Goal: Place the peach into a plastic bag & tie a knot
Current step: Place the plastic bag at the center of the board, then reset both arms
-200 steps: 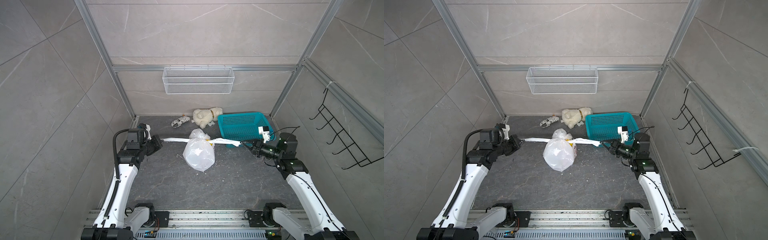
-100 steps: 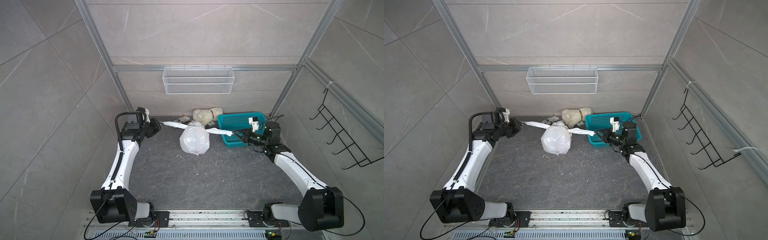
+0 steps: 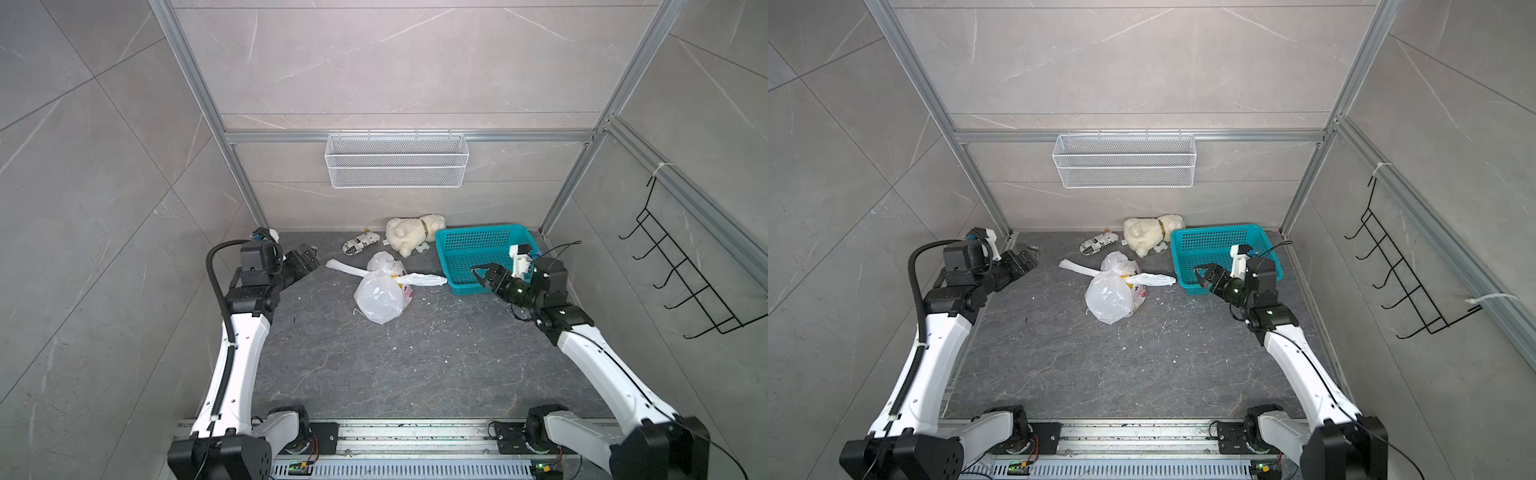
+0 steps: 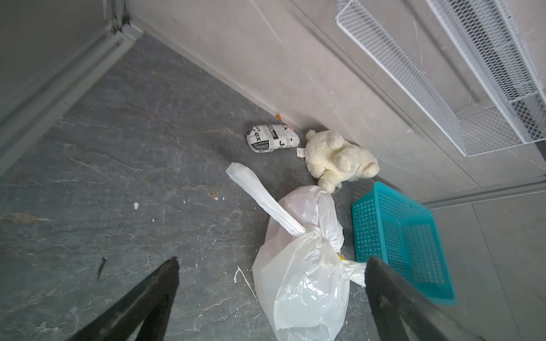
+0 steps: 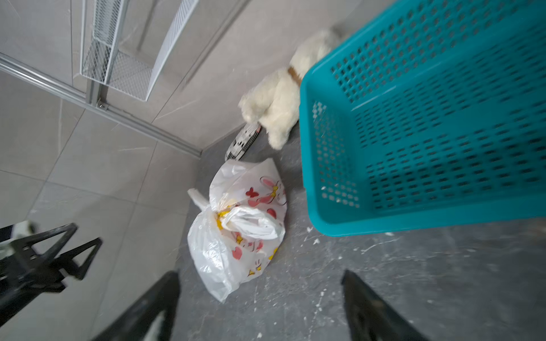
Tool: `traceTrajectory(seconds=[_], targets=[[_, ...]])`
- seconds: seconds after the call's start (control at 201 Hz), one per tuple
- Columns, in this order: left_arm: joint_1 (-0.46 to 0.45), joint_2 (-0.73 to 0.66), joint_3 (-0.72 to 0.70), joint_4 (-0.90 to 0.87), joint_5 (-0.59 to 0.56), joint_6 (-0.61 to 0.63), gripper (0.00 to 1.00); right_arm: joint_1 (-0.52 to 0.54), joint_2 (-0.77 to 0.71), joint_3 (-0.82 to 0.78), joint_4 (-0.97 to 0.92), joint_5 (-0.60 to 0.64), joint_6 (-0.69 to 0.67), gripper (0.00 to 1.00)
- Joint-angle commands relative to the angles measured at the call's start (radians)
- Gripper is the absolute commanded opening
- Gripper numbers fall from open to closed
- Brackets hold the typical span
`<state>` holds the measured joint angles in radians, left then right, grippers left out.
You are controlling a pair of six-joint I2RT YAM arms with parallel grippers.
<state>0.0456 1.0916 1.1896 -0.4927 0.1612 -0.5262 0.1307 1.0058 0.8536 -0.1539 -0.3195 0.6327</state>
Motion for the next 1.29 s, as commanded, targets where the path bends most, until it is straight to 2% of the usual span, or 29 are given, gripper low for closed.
traceTrajectory(seconds=[0.0, 0.154, 0.219, 0.289, 0.368, 0.433, 0.552, 0.612, 0.712, 0.766, 0.836, 0.941, 1.14, 1.199, 1.234, 1.289], targets=[[0.0, -0.045, 0.027, -0.01, -0.151, 0.04, 1.0, 0.0, -0.114, 0.024, -0.18, 0.355, -0.103, 1.0], [0.009, -0.106, -0.047, 0.071, -0.39, 0.042, 1.0, 0.0, -0.188, -0.036, -0.218, 0.711, -0.116, 0.99], [0.028, -0.124, -0.119, 0.156, -0.422, 0.031, 1.0, 0.0, -0.186, -0.097, -0.202, 0.831, -0.105, 1.0], [0.048, -0.131, -0.223, 0.282, -0.417, 0.055, 1.0, 0.0, -0.166, -0.168, -0.129, 0.883, -0.145, 1.0], [0.055, -0.125, -0.338, 0.377, -0.494, 0.071, 1.0, -0.001, -0.123, -0.259, -0.029, 0.873, -0.223, 1.0], [0.058, -0.122, -0.445, 0.472, -0.58, 0.1, 0.99, 0.0, -0.101, -0.347, 0.125, 0.794, -0.332, 1.0], [0.066, -0.112, -0.633, 0.665, -0.628, 0.204, 0.99, 0.0, -0.127, -0.524, 0.406, 0.678, -0.459, 1.0], [0.072, -0.084, -0.695, 0.729, -0.664, 0.254, 0.99, 0.0, -0.091, -0.599, 0.572, 0.668, -0.51, 1.0], [0.078, -0.011, -0.773, 0.851, -0.663, 0.337, 0.99, 0.0, 0.005, -0.603, 0.61, 0.668, -0.51, 1.0], [0.082, 0.03, -0.771, 0.865, -0.648, 0.363, 0.99, 0.0, 0.064, -0.601, 0.666, 0.681, -0.506, 1.0], [0.089, 0.071, -0.766, 0.87, -0.638, 0.359, 0.99, 0.001, 0.089, -0.58, 0.641, 0.66, -0.518, 1.0], [0.089, 0.083, -0.819, 1.014, -0.55, 0.372, 0.99, 0.0, 0.128, -0.604, 0.77, 0.627, -0.542, 1.0], [0.089, 0.183, -0.786, 1.016, -0.411, 0.404, 0.99, 0.0, 0.283, -0.652, 1.123, 0.481, -0.627, 1.0], [0.089, 0.222, -0.838, 1.175, -0.34, 0.366, 0.99, -0.001, 0.362, -0.675, 1.26, 0.471, -0.642, 1.0], [0.08, 0.242, -0.874, 1.28, -0.291, 0.4, 0.99, 0.0, 0.414, -0.7, 1.37, 0.473, -0.645, 1.0], [0.051, 0.266, -0.9, 1.336, -0.309, 0.428, 0.99, 0.0, 0.517, -0.745, 1.559, 0.471, -0.646, 1.0]])
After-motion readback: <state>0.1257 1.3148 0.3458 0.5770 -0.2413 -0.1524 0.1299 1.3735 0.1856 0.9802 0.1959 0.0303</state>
